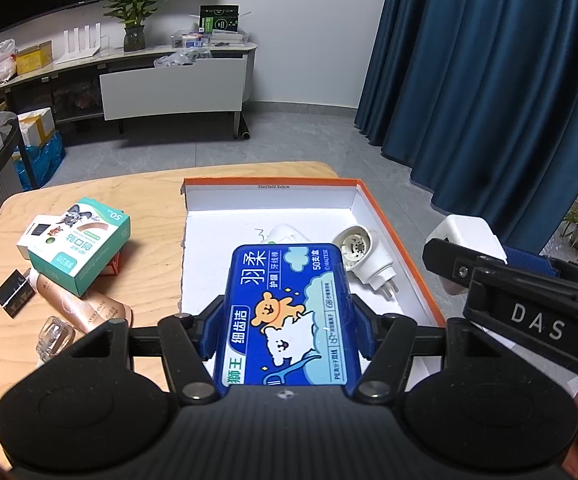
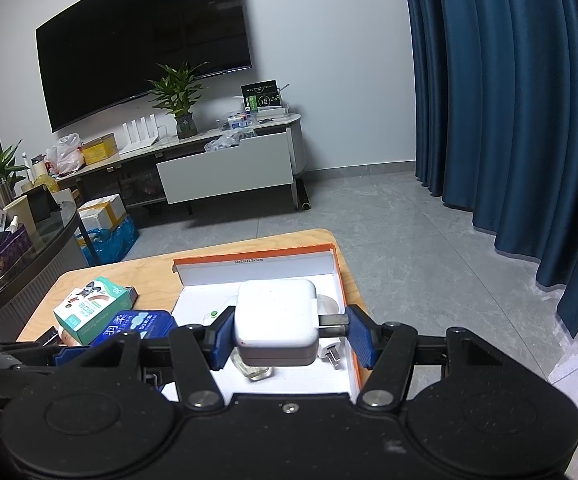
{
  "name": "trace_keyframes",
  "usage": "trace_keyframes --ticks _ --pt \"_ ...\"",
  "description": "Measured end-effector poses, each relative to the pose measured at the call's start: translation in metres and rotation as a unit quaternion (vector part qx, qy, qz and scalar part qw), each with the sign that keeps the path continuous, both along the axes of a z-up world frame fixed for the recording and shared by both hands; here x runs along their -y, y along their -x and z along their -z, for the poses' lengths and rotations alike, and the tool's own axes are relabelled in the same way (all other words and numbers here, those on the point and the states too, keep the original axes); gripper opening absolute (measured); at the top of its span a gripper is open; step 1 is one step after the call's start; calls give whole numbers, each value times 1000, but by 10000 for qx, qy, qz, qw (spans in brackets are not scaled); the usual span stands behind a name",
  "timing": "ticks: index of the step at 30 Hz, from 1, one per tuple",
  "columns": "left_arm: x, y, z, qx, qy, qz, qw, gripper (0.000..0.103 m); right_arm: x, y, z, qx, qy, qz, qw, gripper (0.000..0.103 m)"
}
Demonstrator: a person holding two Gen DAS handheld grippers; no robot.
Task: Organize rigid objects
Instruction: 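Lower blue floss box with left tool while right tool lowers white charger into box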
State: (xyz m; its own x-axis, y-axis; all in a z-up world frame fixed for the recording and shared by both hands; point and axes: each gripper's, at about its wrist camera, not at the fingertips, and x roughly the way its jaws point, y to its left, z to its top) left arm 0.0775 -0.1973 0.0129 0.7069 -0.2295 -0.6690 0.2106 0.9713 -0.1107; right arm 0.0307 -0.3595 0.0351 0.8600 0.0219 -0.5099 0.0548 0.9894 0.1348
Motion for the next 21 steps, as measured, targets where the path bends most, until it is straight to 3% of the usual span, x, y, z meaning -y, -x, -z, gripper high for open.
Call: trace_keyframes --ticks 21 --pt "4 -2 8 -120 -75 101 9998 63 9 -6 18 -239 -116 58 9996 70"
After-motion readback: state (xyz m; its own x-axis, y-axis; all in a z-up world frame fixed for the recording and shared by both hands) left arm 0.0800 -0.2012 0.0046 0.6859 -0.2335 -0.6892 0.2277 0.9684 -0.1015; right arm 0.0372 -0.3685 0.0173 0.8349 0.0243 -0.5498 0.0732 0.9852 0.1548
